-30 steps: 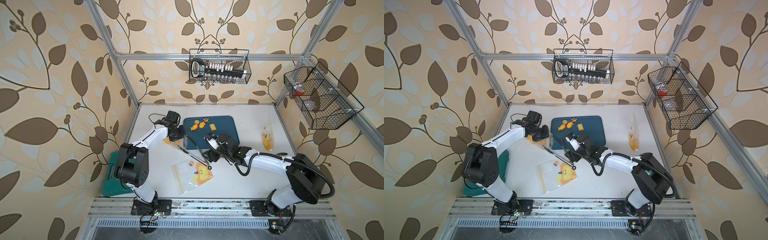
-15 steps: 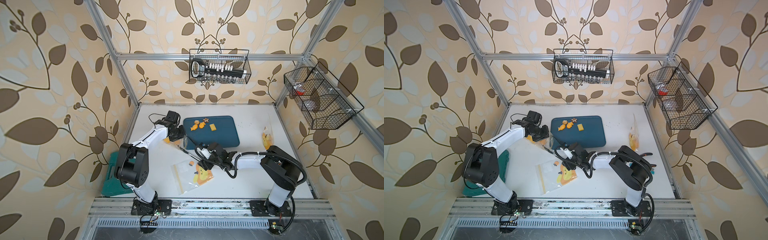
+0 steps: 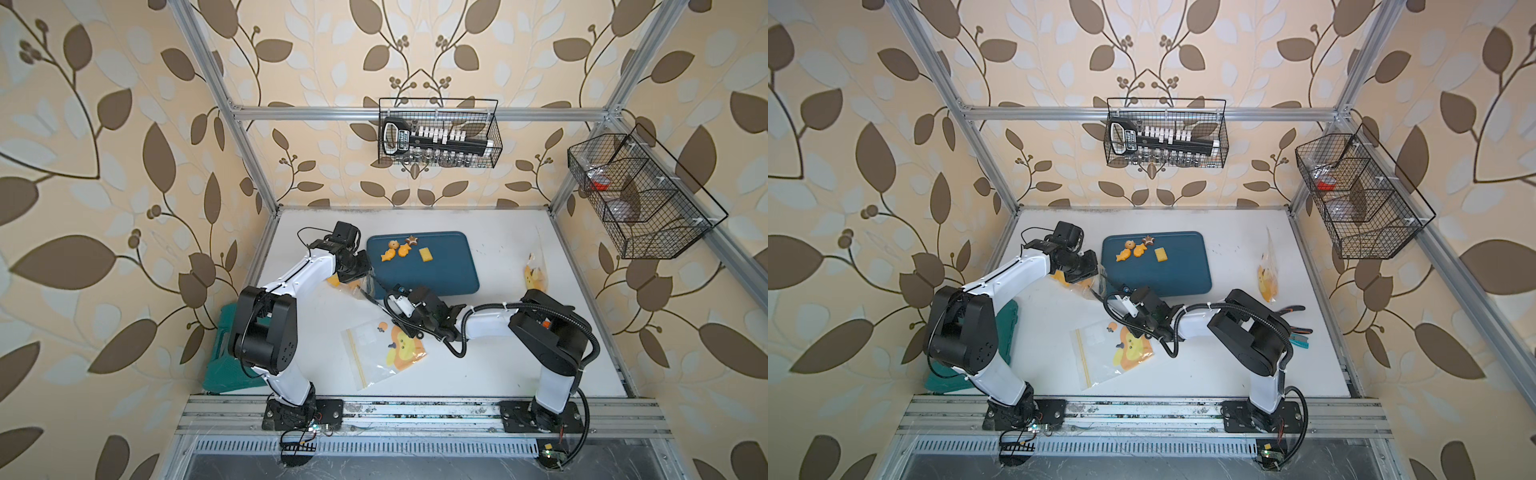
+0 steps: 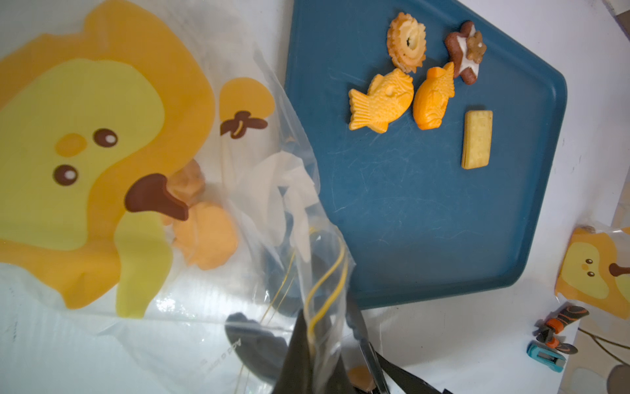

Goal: Put the cookies into a resealable bag to prevent moisture
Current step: Pick up the clamp from the center of the board, then pick up the cookie from the tray.

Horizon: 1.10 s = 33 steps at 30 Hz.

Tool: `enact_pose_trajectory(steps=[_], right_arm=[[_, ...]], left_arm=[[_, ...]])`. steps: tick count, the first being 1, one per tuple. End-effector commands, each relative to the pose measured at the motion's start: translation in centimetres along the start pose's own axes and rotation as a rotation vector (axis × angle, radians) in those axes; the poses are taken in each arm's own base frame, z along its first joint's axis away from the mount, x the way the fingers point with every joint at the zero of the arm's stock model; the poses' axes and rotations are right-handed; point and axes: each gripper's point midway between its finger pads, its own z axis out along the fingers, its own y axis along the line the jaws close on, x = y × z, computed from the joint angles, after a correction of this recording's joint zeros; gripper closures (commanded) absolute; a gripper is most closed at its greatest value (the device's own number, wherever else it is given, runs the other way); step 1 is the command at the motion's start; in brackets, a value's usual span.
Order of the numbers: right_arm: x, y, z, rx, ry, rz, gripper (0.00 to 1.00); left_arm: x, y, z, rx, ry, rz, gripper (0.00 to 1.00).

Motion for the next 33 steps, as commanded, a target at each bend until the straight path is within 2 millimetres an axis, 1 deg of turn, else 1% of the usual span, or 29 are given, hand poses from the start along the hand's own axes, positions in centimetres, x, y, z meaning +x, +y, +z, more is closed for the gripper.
enact_pose_trajectory(steps=[1, 4, 6, 14, 17, 19, 21, 24, 26, 28, 29, 33], right_arm=[[-2.8, 0.2, -2.6, 0.023, -0.096, -0.001, 0.6], [-3.4, 0.4, -4.3, 0.029, -0.102, 0.012, 0.6], [-3.3, -0.1, -5.3, 0.062, -0.088, 0.026, 0.61], [-1.5, -1.6, -9.7, 0.129, -0.077, 0.091, 0.62], [-1.1, -2.5, -10.8, 0.16, -0.074, 0.11, 0.62], [-1.1, -3.0, -11.2, 0.16, -0.07, 0.131, 0.62], [-1.1, -3.9, -11.6, 0.176, -0.06, 0.156, 0.62], [-1.4, -6.4, -11.5, 0.192, -0.015, 0.246, 0.61], [-1.6, -7.9, -10.9, 0.199, 0.029, 0.278, 0.6], [-1.9, -8.6, -10.2, 0.196, 0.067, 0.281, 0.59], [-2.2, -9.5, -9.8, 0.201, 0.077, 0.294, 0.58], [-3.2, -10.8, -8.3, 0.18, 0.101, 0.323, 0.56]], left_arm=[[-0.6, 0.0, -1.0, 0.007, -0.03, 0.015, 1.0], [-0.5, 0.1, -0.8, 0.003, -0.026, 0.015, 1.0], [-0.5, 0.2, -0.8, -0.003, -0.027, 0.017, 1.0], [-0.7, 0.6, -0.6, -0.027, -0.031, 0.016, 1.0], [-0.8, 0.6, -0.5, -0.024, -0.029, 0.014, 1.0], [-0.8, 0.5, -0.3, -0.02, -0.025, 0.015, 1.0], [-0.7, 0.5, -0.3, -0.02, -0.024, 0.016, 1.0], [-0.7, 0.5, -0.5, -0.016, -0.029, 0.016, 1.0], [-0.8, 0.3, -0.8, -0.007, -0.036, 0.017, 1.0], [-0.9, 0.0, -1.3, 0.006, -0.049, 0.021, 1.0], [-0.9, -0.1, -1.6, 0.012, -0.059, 0.024, 1.0], [-1.2, -0.3, -2.6, 0.019, -0.094, 0.032, 1.0]])
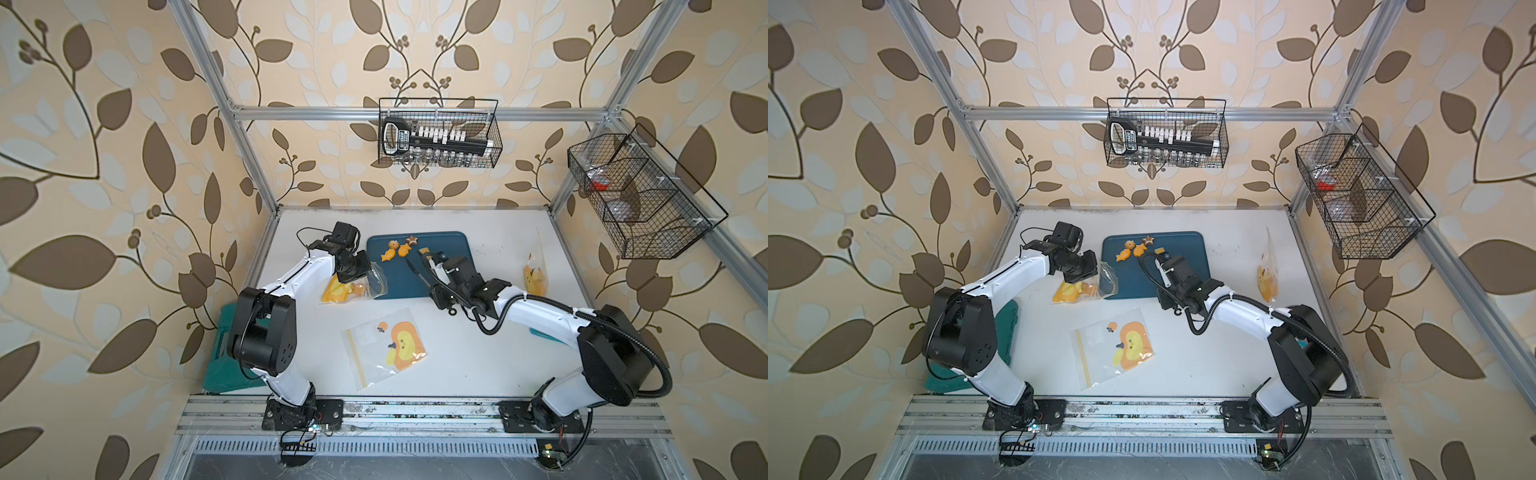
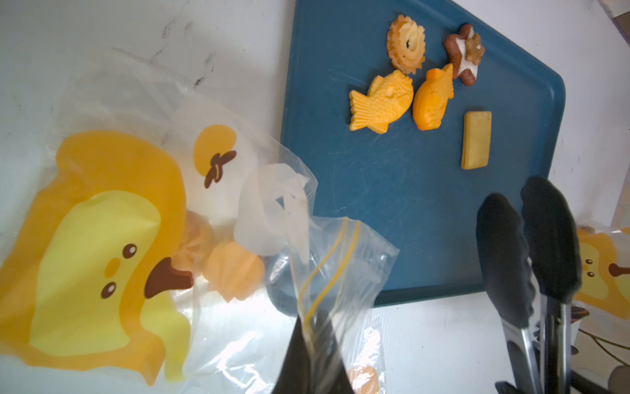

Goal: Put the cookies into a resealable bag to prevent moisture
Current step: Pick up the cookie from the tray.

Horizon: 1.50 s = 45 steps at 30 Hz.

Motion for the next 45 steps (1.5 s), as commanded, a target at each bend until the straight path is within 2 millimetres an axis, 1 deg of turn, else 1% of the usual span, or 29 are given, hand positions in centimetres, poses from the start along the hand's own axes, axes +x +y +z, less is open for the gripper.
enact_pose_trajectory(steps=[1, 5, 8, 14, 22, 25, 27, 30, 33, 37, 41, 45], right_arm=[[-0.8, 0.4, 0.9, -0.053, 0.046, 0.008, 0.55], [-2.0, 0.6, 2.5, -0.077, 0.057, 0.007, 0.53], [-2.4, 0.6, 3.7, -0.087, 0.069, 0.015, 0.52], [-2.5, -0.4, 6.0, -0.065, 0.107, 0.034, 0.51], [-2.4, -0.9, 7.6, -0.06, 0.134, 0.043, 0.47], [-2.8, -1.0, 8.2, -0.062, 0.135, 0.042, 0.48], [-3.0, -1.0, 8.6, -0.068, 0.136, 0.038, 0.48], [-3.3, -0.8, 8.9, -0.078, 0.14, 0.03, 0.53], [-3.5, -0.6, 8.8, -0.085, 0.134, 0.02, 0.57], [-3.9, -0.9, 7.5, -0.068, 0.098, 0.017, 0.61], [-4.0, -1.1, 5.3, -0.06, 0.045, 0.027, 0.62], [-2.9, -0.9, 2.8, -0.048, 0.008, 0.023, 0.64]], left_arm=[[-1.2, -0.5, -2.2, 0.016, -0.082, 0.033, 1.0], [-1.0, -0.3, -1.9, 0.01, -0.072, 0.032, 1.0], [-0.8, -0.2, -1.9, 0.01, -0.069, 0.032, 1.0], [-0.8, 0.0, -2.2, 0.004, -0.075, 0.032, 1.0], [-0.7, 0.0, -2.2, 0.002, -0.073, 0.032, 1.0], [-0.7, 0.0, -2.1, 0.001, -0.07, 0.031, 1.0], [-0.8, 0.0, -2.1, 0.002, -0.071, 0.032, 1.0], [-0.7, 0.0, -2.1, 0.003, -0.071, 0.032, 1.0], [-0.7, 0.0, -2.0, 0.002, -0.069, 0.031, 1.0], [-0.7, 0.0, -1.9, 0.0, -0.064, 0.03, 1.0], [-0.8, -0.1, -1.8, 0.003, -0.063, 0.031, 1.0], [-0.8, -0.4, -1.7, 0.015, -0.054, 0.034, 1.0]])
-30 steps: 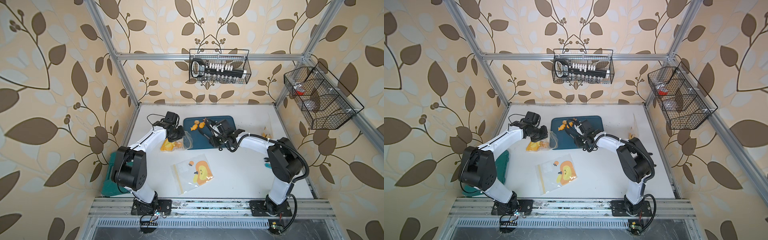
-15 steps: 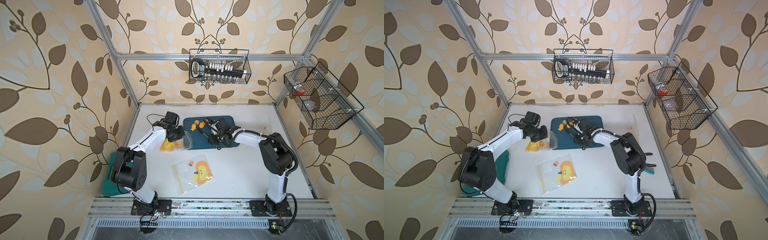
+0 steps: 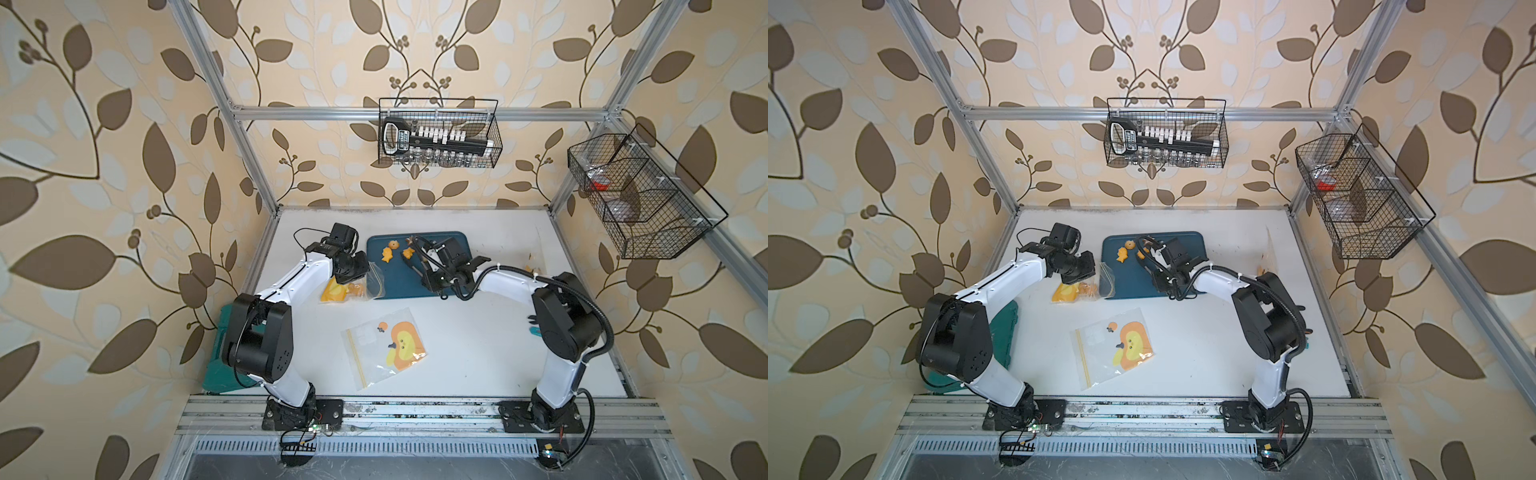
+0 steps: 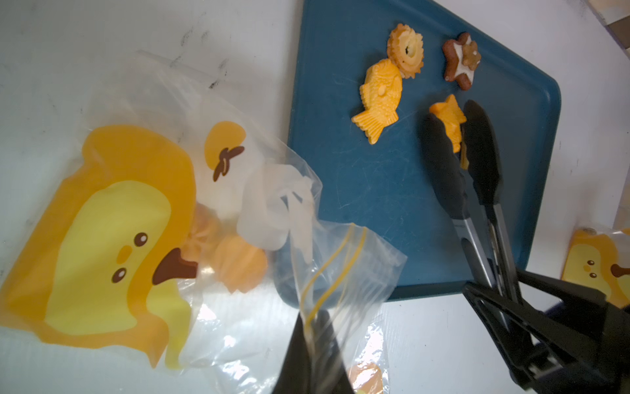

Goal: Put the cookies into a resealable bag to prevent moisture
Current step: Pick up the cookie from the tray, then place the cookie in the ziploc bag.

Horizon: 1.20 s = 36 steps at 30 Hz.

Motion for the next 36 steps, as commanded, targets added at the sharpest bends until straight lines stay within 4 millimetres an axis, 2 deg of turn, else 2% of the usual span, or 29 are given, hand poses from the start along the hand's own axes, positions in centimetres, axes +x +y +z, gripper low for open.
enact_pose_trajectory(steps=[1, 6, 11, 13, 14, 15, 20, 31, 33, 36], right_arm=[[-1.0, 0.8, -2.9, 0.001, -0.103, -0.009, 0.65], [0.3, 1.9, -6.0, -0.024, -0.158, -0.038, 0.67], [1.1, 5.7, -8.6, -0.132, -0.201, -0.177, 0.68], [1.7, 7.1, -9.1, -0.168, -0.204, -0.241, 0.68], [1.7, 7.3, -9.1, -0.172, -0.205, -0.253, 0.68], [2.2, 8.4, -9.1, -0.196, -0.197, -0.29, 0.69], [3.0, 10.4, -8.2, -0.205, -0.168, -0.385, 0.7], [3.2, 12.2, -3.6, -0.205, -0.074, -0.464, 0.71], [3.2, 12.7, -3.3, -0.218, -0.069, -0.469, 0.67], [3.1, 13.0, -3.4, -0.22, -0.074, -0.472, 0.55]], left_arm=[[-0.9, -0.7, -0.9, 0.028, -0.028, 0.031, 1.0], [-1.1, -1.2, -0.5, 0.043, -0.017, 0.029, 1.0], [-1.3, -1.6, -0.2, 0.054, -0.005, 0.028, 1.0], [-1.4, -1.7, -0.1, 0.057, -0.005, 0.027, 1.0], [-1.4, -1.7, -0.1, 0.058, -0.004, 0.027, 1.0], [-1.4, -1.8, -0.1, 0.061, -0.003, 0.028, 1.0], [-1.3, -1.8, -0.2, 0.065, -0.001, 0.028, 1.0], [-1.1, -1.9, -0.4, 0.077, -0.006, 0.029, 1.0], [-1.0, -1.9, -0.4, 0.078, -0.004, 0.029, 1.0], [-1.0, -1.8, -0.4, 0.075, -0.004, 0.028, 1.0]])
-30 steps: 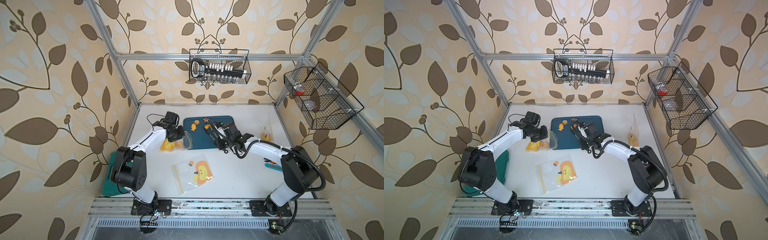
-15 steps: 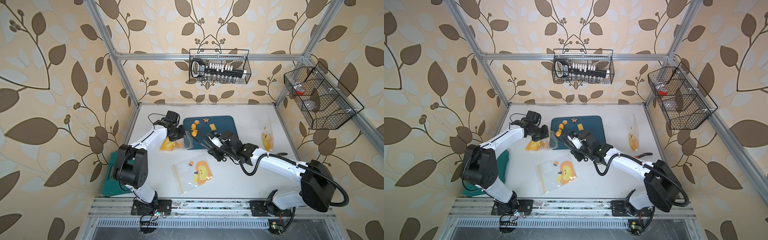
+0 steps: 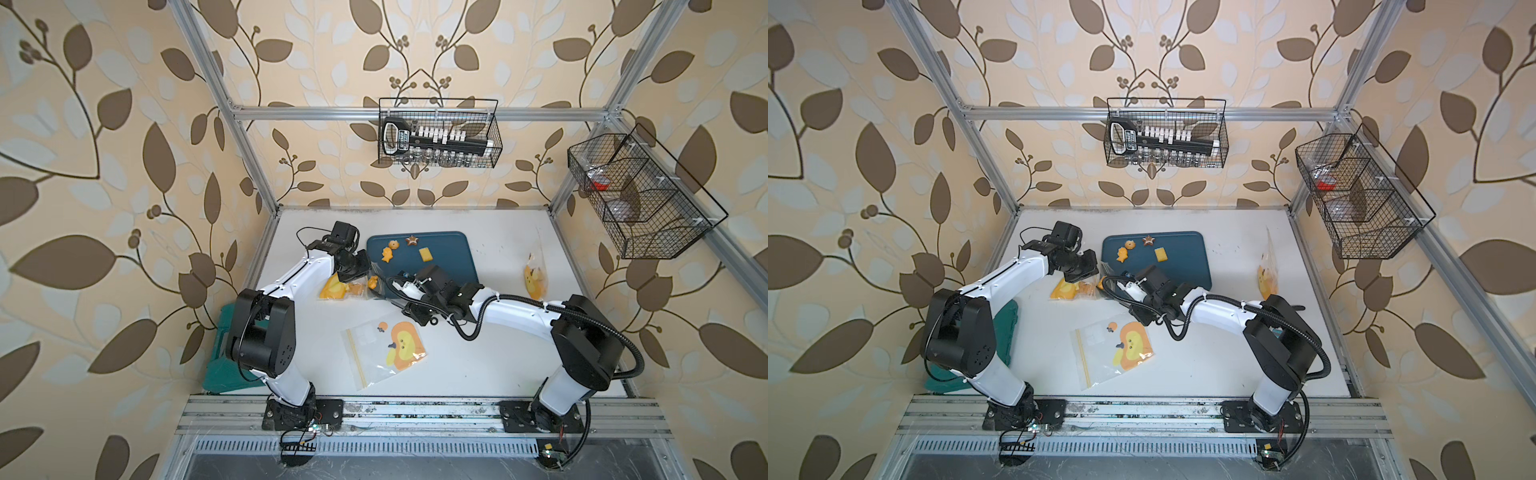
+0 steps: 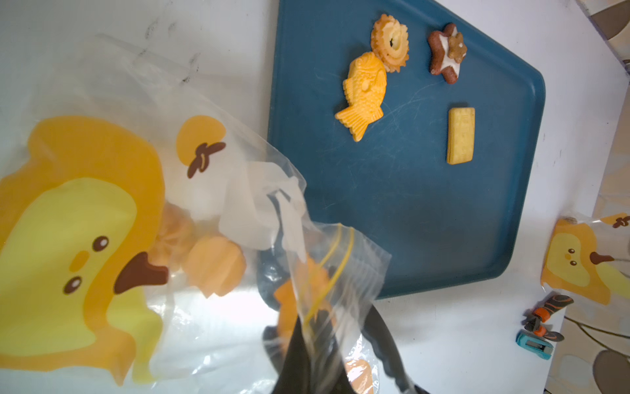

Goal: Put the cookies into a resealable bag to prevent moisture
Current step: Place the cookie in the ziploc bag, then pick up the ziploc bag from the center of the board, then place the clamp on the tray.

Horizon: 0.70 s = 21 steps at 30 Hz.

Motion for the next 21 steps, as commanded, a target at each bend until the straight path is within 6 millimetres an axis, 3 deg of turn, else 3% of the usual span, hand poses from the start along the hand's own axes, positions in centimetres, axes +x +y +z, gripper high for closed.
enact_pose_trajectory(steps=[1, 5, 9, 12, 14, 17, 21], right_arm=[[-2.3, 0.7, -0.7, -0.016, -0.062, -0.03, 0.53], [-2.4, 0.5, -1.6, 0.003, -0.083, -0.014, 0.5], [-2.2, -0.1, -3.5, 0.049, -0.141, 0.032, 0.55], [-1.9, -1.3, -6.4, 0.123, -0.261, 0.127, 0.62], [-1.0, -2.3, -8.4, 0.176, -0.341, 0.221, 0.62], [2.5, -4.7, -9.7, 0.302, -0.344, 0.381, 0.62], [7.6, -7.6, -9.7, 0.408, -0.262, 0.532, 0.61]], left_arm=[[-0.9, -0.8, -1.0, 0.03, -0.035, 0.023, 1.0], [-0.8, -0.7, -0.9, 0.028, -0.033, 0.023, 1.0], [-0.8, -0.5, -0.9, 0.02, -0.034, 0.021, 1.0], [-0.9, -0.5, -1.2, 0.015, -0.046, 0.02, 1.0], [-0.9, -0.4, -1.4, 0.01, -0.056, 0.017, 1.0], [-1.0, -0.3, -1.7, 0.007, -0.071, 0.016, 1.0], [-0.9, -0.4, -2.1, 0.016, -0.083, 0.017, 1.0]])
